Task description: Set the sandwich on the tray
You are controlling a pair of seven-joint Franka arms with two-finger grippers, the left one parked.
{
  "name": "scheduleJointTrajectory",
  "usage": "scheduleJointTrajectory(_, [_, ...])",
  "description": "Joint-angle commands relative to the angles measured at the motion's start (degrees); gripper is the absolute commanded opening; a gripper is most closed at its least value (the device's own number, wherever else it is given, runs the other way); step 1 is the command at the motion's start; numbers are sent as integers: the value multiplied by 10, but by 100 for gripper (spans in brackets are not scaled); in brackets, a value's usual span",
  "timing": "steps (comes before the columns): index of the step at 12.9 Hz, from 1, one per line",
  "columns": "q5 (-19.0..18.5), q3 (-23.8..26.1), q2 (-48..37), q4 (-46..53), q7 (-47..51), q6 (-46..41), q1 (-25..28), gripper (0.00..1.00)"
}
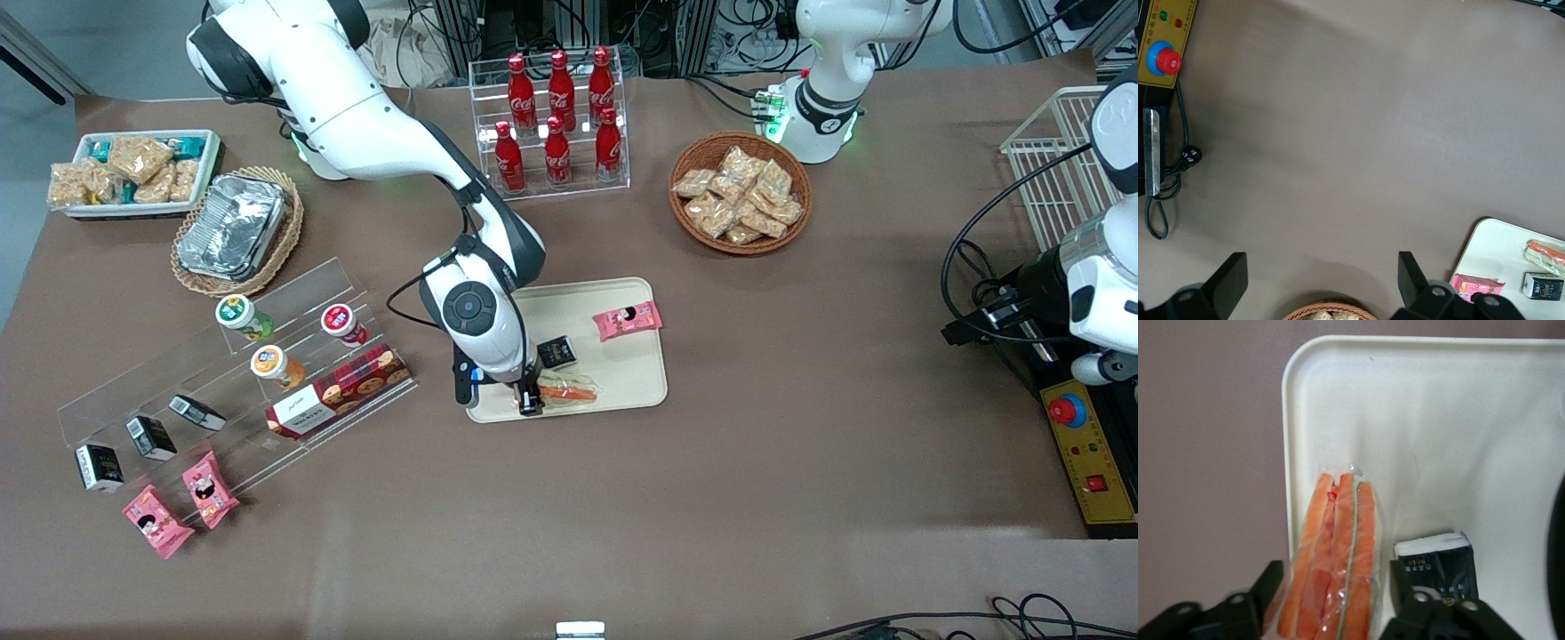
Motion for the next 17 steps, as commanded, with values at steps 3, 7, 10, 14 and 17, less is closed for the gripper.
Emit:
scheduleJointTrajectory(3, [13, -1, 0, 27, -12, -4, -3, 98])
scheduleJointTrajectory(7, [6, -1, -56, 25, -48, -52, -4, 98])
scheduleJointTrajectory(10, [5, -6, -125, 21, -185, -151, -10, 98])
scheduleJointTrajectory(14, [5, -14, -213, 21, -356, -255, -55, 98])
scheduleJointTrajectory(17, [5, -14, -276, 19, -531, -332, -117, 98])
